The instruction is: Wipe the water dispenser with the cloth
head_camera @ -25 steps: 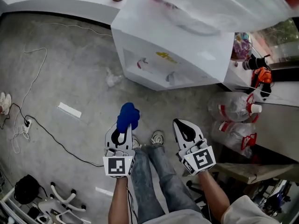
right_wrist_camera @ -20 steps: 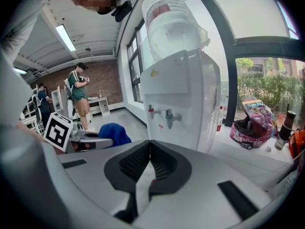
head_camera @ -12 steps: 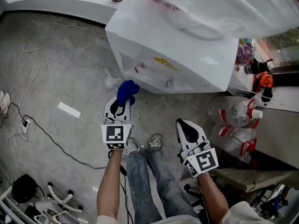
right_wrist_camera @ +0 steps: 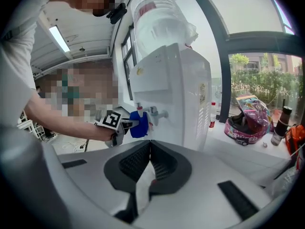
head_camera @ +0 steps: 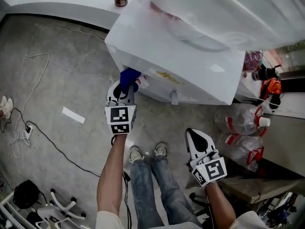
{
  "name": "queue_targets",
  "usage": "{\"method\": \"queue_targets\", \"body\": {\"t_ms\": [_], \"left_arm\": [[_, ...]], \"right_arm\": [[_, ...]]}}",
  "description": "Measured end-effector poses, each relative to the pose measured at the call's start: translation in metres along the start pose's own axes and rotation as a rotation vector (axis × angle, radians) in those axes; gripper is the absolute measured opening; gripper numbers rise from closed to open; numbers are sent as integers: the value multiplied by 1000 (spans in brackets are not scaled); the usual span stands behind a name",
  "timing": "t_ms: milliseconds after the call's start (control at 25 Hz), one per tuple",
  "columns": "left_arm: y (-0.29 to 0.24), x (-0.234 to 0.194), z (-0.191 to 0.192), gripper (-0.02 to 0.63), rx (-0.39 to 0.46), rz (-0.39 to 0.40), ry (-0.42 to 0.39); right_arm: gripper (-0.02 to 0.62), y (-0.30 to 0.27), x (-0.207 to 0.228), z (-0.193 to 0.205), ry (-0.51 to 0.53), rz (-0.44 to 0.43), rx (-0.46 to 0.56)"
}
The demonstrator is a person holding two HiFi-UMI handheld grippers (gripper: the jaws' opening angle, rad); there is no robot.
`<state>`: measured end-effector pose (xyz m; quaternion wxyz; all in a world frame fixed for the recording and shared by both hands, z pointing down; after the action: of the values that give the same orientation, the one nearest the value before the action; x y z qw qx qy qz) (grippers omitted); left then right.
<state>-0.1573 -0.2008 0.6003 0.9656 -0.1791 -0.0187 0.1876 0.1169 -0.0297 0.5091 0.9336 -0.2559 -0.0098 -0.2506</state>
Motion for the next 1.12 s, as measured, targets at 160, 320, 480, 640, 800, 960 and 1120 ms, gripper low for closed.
{"method": "queue_targets", "body": {"t_ms": [160, 320, 480, 640, 800, 960, 1120], "left_arm": [[-4, 5, 2, 52, -2, 16, -37], [-7, 19, 1, 52, 7, 48, -51], [-9, 43, 2, 52, 9, 84, -49], [-13, 67, 7, 52, -2, 134, -59], [-16, 98, 14, 52, -18, 203, -100], [-17, 125, 25, 52, -43, 256, -128], [-19, 146, 26, 52, -44, 299, -119]], "right_arm": [[15, -2, 3, 2, -5, -1, 0], [15, -2, 6, 5, -9, 2, -3], [15, 2, 6, 6, -10, 1, -7], [15, 4, 9, 6, -9, 2, -2], [15, 7, 13, 10, -12, 3, -5], [15, 13, 16, 13, -18, 10, -9], [15, 15, 20, 14, -23, 16, -6]]}}
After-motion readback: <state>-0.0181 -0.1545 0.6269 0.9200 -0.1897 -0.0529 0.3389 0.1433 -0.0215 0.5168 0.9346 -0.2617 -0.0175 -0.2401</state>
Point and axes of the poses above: the fingertips, and each gripper's own axes: y backward along the fingers, x to its right, z out of its underside, the point moved 10 cm from there along y, backward along the fingers, and after that the axes turned 2 degrees about -y, right-handed, at the moved point
